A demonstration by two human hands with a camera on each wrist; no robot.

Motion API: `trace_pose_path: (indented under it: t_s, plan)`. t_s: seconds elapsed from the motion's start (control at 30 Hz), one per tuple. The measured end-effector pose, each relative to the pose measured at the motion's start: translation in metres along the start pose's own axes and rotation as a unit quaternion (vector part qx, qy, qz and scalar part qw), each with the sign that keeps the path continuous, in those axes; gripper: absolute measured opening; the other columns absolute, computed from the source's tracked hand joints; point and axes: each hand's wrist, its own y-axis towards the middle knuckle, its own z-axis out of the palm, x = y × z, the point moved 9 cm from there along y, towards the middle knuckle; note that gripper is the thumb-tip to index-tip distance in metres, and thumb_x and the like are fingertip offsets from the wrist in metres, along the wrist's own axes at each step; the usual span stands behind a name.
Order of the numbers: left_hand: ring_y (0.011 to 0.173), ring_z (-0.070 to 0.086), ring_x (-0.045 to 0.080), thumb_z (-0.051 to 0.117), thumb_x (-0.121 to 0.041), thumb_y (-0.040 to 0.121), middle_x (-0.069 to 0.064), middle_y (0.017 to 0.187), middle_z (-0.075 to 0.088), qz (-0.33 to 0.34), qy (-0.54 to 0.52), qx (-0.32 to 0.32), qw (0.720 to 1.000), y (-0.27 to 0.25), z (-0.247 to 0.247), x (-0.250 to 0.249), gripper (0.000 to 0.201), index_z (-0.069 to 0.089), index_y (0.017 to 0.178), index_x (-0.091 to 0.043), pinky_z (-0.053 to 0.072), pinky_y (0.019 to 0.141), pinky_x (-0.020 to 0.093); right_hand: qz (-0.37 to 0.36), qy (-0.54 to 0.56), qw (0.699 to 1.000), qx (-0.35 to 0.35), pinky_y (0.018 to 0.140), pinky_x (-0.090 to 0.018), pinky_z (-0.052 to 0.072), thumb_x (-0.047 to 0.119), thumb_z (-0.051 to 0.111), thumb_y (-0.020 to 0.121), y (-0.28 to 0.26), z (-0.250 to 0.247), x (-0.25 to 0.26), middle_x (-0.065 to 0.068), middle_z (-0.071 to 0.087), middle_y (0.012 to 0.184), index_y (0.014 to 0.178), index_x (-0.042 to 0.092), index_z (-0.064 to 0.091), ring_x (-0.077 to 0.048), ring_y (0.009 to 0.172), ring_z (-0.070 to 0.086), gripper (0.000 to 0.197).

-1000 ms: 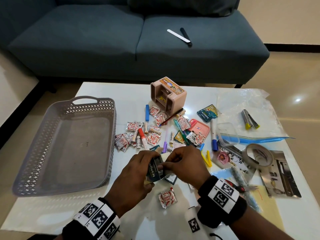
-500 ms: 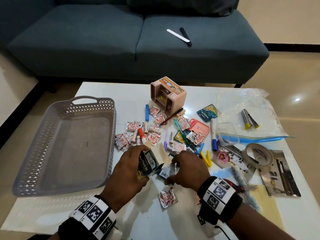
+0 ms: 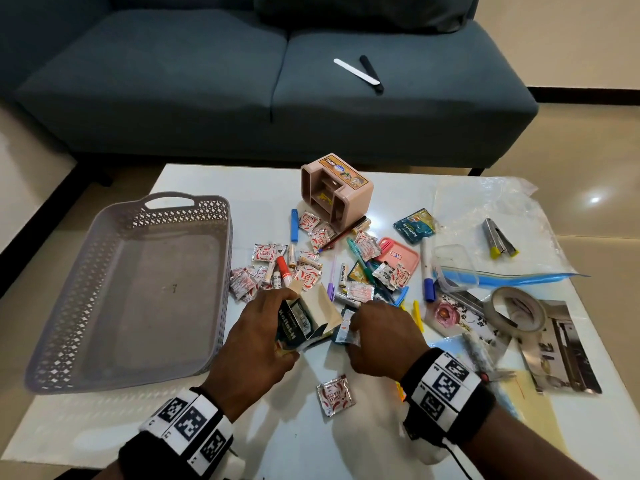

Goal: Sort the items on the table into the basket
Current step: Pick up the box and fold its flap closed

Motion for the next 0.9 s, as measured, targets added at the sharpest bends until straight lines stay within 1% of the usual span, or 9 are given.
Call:
trace_pose_path:
  t_s: [0.1,0.2,0.37,0.47,0.53,0.6,0.7,0.8,0.9]
  plan:
    - [0.109,0.049,0.004,0.086,-0.02,0.061,-0.017,0.122,0.046,-0.009,0.012,0.007,1.0,-0.001,0.003,0.003,0.082,0.04,0.126,-0.038,0.037,0.08,0.001,0.004,0.054,0.998,-0.014,0.063,-0.028,0.052,0.035,0.059,0.062,0.004,-0.01,-0.015,0.003,0.065,0.086,0.09,0.023,0.072,-0.022,0.081,0.064,0.034]
    - [0.109,0.047,0.001,0.084,-0.022,0.063,-0.018,0.124,0.045,-0.008,0.018,0.015,1.0,-0.001,0.006,0.002,0.081,0.039,0.128,-0.038,0.035,0.079,-0.002,0.01,0.093,0.994,-0.06,0.057,-0.023,0.04,0.035,0.053,0.064,0.003,-0.028,-0.028,0.006,0.06,0.073,0.083,0.023,0.071,-0.019,0.072,0.059,0.028]
    - [0.111,0.048,0.002,0.084,-0.024,0.062,-0.018,0.124,0.045,0.005,0.007,0.012,1.0,-0.001,0.012,-0.001,0.081,0.039,0.128,-0.037,0.038,0.086,0.005,0.063,0.225,0.957,-0.175,0.058,-0.027,0.049,0.023,0.061,0.078,0.004,-0.054,-0.068,0.0,0.067,0.064,0.076,0.015,0.072,-0.019,0.058,0.062,0.014]
    - [0.113,0.048,0.003,0.085,-0.027,0.062,-0.018,0.125,0.045,0.01,-0.001,0.009,1.0,-0.001,0.015,-0.002,0.082,0.039,0.129,-0.036,0.044,0.092,0.014,0.119,0.391,0.891,-0.195,0.056,-0.036,0.057,0.018,0.069,0.086,0.001,-0.059,-0.096,-0.007,0.069,0.06,0.083,0.016,0.068,-0.023,0.051,0.066,0.003]
    - [0.112,0.048,0.002,0.086,-0.028,0.062,-0.018,0.124,0.045,0.011,-0.004,0.005,1.0,0.0,0.015,-0.003,0.082,0.04,0.129,-0.036,0.042,0.092,0.013,0.14,0.538,0.813,-0.172,0.053,-0.039,0.058,0.008,0.069,0.088,-0.002,-0.057,-0.102,-0.021,0.07,0.07,0.092,0.01,0.067,-0.028,0.054,0.067,0.005]
    - [0.113,0.048,0.002,0.087,-0.028,0.062,-0.019,0.125,0.046,0.013,-0.009,0.003,1.0,0.0,0.016,-0.003,0.083,0.04,0.129,-0.036,0.038,0.092,0.009,0.148,0.635,0.742,-0.154,0.05,-0.035,0.057,-0.002,0.068,0.086,-0.005,-0.058,-0.101,-0.026,0.069,0.078,0.094,0.003,0.066,-0.032,0.058,0.068,0.009]
    - [0.114,0.047,0.002,0.087,-0.03,0.062,-0.019,0.126,0.046,0.017,-0.008,0.006,1.0,0.001,0.018,-0.006,0.084,0.039,0.131,-0.036,0.039,0.094,0.01,0.139,0.702,0.682,-0.149,0.052,-0.031,0.058,-0.001,0.073,0.079,-0.008,-0.063,-0.091,-0.023,0.071,0.082,0.089,-0.002,0.066,-0.034,0.068,0.07,0.012]
    - [0.116,0.046,0.001,0.087,-0.032,0.062,-0.02,0.128,0.045,0.022,0.0,0.007,1.0,0.001,0.021,-0.008,0.085,0.039,0.132,-0.036,0.039,0.096,0.01,0.106,0.7,0.692,-0.138,0.05,-0.031,0.058,0.0,0.073,0.078,-0.011,-0.068,-0.07,-0.017,0.074,0.078,0.085,-0.004,0.066,-0.03,0.069,0.072,0.011]
    - [0.116,0.046,-0.001,0.087,-0.033,0.063,-0.021,0.128,0.046,0.023,0.005,0.007,1.0,0.0,0.022,-0.011,0.086,0.038,0.133,-0.038,0.034,0.092,0.001,0.072,0.643,0.755,-0.109,0.054,-0.041,0.059,0.001,0.076,0.078,-0.012,-0.066,-0.048,-0.016,0.074,0.076,0.081,-0.003,0.064,-0.037,0.068,0.072,0.013]
